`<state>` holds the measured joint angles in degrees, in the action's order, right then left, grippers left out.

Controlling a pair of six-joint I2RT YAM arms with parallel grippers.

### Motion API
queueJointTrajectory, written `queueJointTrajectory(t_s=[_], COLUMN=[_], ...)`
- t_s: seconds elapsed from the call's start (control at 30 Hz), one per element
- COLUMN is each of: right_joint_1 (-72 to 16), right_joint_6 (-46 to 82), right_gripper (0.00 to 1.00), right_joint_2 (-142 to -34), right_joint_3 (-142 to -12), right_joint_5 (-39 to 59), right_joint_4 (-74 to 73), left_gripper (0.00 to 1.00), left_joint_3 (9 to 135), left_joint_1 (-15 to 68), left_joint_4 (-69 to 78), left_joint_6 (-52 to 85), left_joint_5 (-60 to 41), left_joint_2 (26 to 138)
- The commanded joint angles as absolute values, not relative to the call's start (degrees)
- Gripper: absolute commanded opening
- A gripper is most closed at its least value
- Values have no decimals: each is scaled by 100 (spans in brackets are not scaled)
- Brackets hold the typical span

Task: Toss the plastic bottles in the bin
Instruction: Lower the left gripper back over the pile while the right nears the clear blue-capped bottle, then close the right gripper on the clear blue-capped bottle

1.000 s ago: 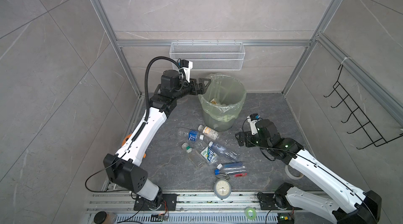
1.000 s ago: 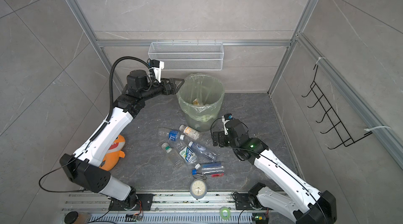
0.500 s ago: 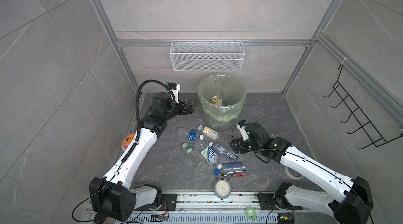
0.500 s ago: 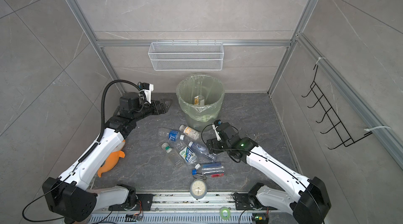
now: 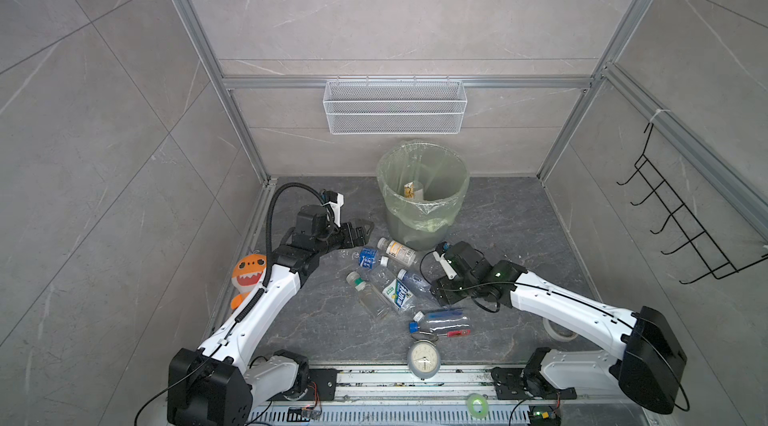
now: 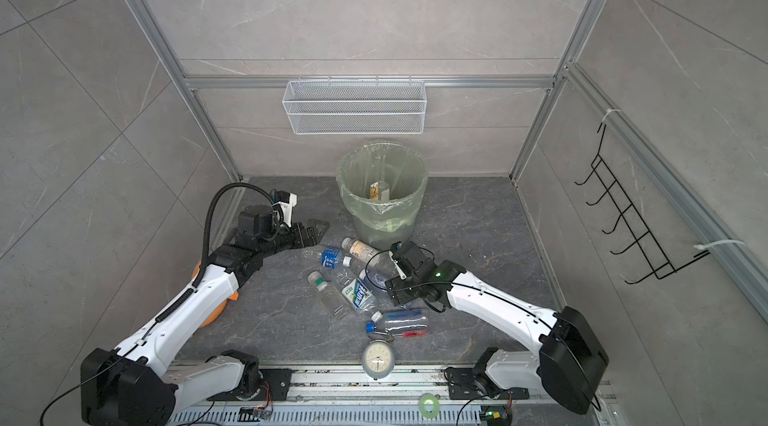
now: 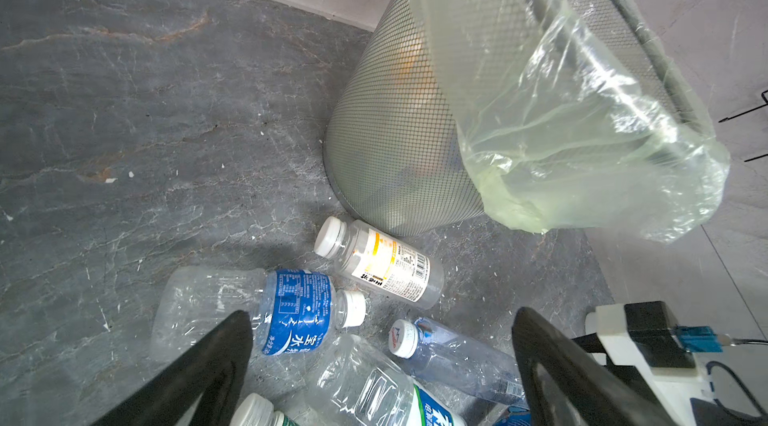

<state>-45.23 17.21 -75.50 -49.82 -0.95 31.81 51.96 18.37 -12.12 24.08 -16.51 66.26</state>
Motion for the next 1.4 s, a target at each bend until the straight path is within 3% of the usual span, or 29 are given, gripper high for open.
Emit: queueJointTrajectory(t_s=[0.0,0.83,1.37], right_joint_1=[-4614,-4777,-4806], right_joint_6=[1565,1152,1033], right_gripper=[78,71,74], right_joint_2=[-7804,-9342,-9852], right_joint_3=[-5223,-5967,-6010], right_joint_5=[-209,-431,-649], right_joint_4=[3110,3067,2964], left_gripper=[100,100,100], left_joint_3=[5045,3892,3765], left_joint_1=[1828,1824,1820], left_joint_4=[-1224,-1275,-1134], left_joint_6=[2544,2847,2924], left_joint_5=[-1676,-1740,-1731], left_joint_2=[6417,6020,6106])
